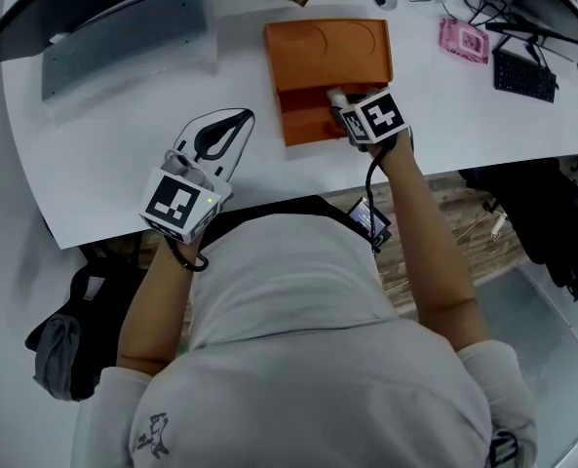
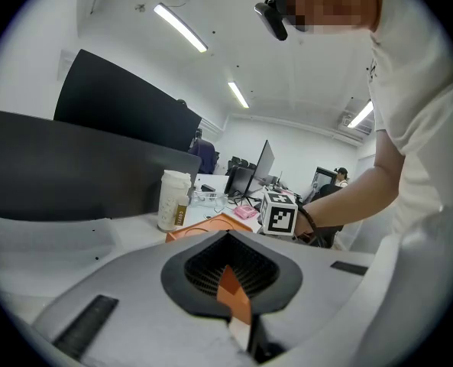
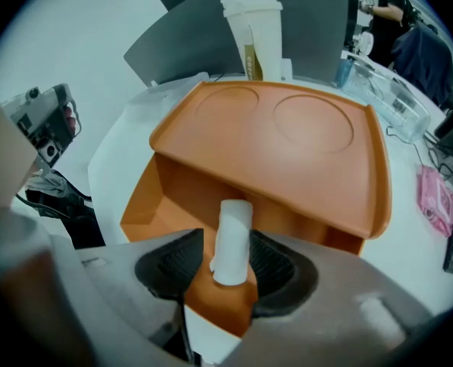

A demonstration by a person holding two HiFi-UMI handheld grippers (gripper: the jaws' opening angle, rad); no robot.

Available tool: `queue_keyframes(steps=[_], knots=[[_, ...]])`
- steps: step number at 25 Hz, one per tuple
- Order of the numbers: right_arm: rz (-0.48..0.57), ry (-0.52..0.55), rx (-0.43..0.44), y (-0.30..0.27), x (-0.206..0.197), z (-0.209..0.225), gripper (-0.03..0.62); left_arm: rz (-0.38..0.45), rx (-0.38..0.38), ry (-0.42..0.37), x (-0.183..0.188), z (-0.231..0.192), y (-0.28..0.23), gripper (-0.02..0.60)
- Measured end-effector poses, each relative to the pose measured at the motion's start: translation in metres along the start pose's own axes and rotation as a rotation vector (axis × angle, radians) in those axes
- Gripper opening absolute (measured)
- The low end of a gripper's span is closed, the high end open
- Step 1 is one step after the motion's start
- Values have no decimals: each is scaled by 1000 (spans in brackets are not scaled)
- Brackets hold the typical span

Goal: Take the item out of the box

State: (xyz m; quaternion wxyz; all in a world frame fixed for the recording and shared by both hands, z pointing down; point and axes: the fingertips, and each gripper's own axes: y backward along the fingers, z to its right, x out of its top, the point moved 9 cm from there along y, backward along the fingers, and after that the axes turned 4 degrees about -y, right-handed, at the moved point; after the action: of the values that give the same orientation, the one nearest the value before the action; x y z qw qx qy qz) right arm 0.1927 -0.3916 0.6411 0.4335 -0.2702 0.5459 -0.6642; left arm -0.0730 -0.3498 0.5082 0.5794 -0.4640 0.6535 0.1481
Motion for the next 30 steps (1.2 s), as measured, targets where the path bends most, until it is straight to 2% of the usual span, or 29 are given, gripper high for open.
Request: queue_keyframes(steps=[5, 9, 17, 24, 30], knots=[[-34, -10, -20, -12, 2, 3, 190, -3, -4, 20, -7, -5, 1, -2], [-55, -1, -43, -18, 3, 4, 143, -2, 1, 30, -10, -8, 2, -2], [-50, -3, -46, -19, 2, 4, 126, 1, 14, 40, -11, -7, 7, -2], [0, 23, -46, 2, -4, -4, 126, 15, 22, 16, -9, 5, 13, -2], [94, 65, -31, 33, -12, -19, 126, 46, 53, -12, 6, 19, 27, -2]])
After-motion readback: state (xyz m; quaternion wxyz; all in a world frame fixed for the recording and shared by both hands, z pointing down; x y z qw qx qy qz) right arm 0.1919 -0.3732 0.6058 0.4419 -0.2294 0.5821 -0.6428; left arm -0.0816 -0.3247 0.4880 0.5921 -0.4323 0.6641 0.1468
